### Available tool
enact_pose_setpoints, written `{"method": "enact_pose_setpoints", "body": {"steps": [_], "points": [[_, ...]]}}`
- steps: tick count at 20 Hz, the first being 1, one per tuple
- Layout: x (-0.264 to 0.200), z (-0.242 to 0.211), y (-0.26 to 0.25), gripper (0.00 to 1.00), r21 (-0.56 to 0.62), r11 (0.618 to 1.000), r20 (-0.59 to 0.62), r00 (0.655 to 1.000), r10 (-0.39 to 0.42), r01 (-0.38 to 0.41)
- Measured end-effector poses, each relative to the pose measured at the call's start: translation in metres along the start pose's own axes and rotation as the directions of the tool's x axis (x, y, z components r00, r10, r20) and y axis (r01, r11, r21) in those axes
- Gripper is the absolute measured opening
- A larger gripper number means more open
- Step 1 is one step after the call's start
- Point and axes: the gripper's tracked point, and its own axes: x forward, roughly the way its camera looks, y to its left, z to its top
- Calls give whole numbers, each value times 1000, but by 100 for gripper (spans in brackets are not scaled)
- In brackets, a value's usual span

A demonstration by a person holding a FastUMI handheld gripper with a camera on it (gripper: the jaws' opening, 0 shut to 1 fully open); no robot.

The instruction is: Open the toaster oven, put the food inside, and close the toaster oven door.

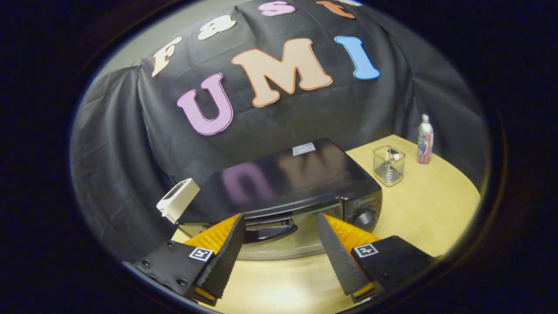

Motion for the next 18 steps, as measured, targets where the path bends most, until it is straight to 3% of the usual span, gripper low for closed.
{"method": "enact_pose_setpoints", "body": {"steps": [4, 8, 15, 18], "points": [[-7, 12, 2, 99, -27, 999, 32, 999, -17, 17], [-36, 68, 28, 97, -22, 1000, 153, 988, 14, -11], [-107, 166, 55, 96, -195, 980, 325, 945, 30, 36], [-135, 186, 75, 96, -245, 969, 365, 929, 65, 29]]}}
